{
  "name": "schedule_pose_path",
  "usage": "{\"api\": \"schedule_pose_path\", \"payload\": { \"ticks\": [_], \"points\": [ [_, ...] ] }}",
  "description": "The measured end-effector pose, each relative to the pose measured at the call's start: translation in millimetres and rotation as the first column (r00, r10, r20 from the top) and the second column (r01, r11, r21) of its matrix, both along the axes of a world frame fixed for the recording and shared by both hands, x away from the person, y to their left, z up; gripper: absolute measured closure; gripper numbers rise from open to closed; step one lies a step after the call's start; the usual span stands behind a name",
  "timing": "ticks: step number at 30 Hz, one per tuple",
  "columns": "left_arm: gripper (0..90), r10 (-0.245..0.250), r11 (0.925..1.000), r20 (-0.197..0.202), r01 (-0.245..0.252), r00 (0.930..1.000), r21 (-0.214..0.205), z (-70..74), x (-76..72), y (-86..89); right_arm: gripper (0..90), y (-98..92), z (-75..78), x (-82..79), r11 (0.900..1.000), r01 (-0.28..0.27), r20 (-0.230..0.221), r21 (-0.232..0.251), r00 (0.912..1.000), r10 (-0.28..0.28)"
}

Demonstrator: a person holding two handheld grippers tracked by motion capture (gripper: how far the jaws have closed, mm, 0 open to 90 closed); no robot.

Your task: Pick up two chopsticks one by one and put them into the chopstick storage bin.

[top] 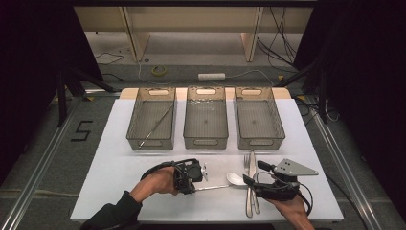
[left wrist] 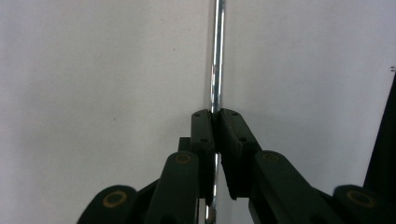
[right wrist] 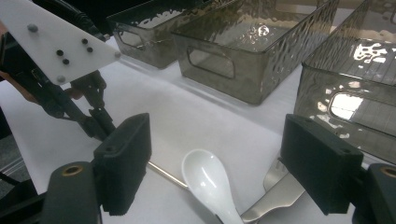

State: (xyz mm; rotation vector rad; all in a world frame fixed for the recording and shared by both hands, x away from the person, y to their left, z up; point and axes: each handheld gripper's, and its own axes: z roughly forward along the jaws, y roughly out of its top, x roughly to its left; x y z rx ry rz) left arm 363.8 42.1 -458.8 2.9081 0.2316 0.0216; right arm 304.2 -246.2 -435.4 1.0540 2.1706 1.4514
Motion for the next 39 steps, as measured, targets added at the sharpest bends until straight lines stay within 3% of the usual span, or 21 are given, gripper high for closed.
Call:
{"api": "schedule_pose_path", "payload": {
  "ticks": [18,33,39],
  "points": [
    [84.4,-0.004,1.0,-0.017,0.004,0.9999,-0.006,6.9,-1.1,8.3,25.7,-0.7,0.8,-0.2,1.0,0.003,-0.001,0.001,1.0,-0.003],
    [84.5,0.04,0.999,-0.032,-0.04,0.9987,-0.019,18.0,-0.5,28.4,25.7,-1.2,0.9,-0.1,1.0,0.005,-0.001,0.001,1.0,-0.005],
    [84.5,0.08,0.9956,-0.029,-0.081,0.9964,-0.047,25.9,0.2,38.6,25.7,-1.0,0.9,-0.1,1.0,0.005,-0.001,0.002,1.0,-0.005]
  ]
}}
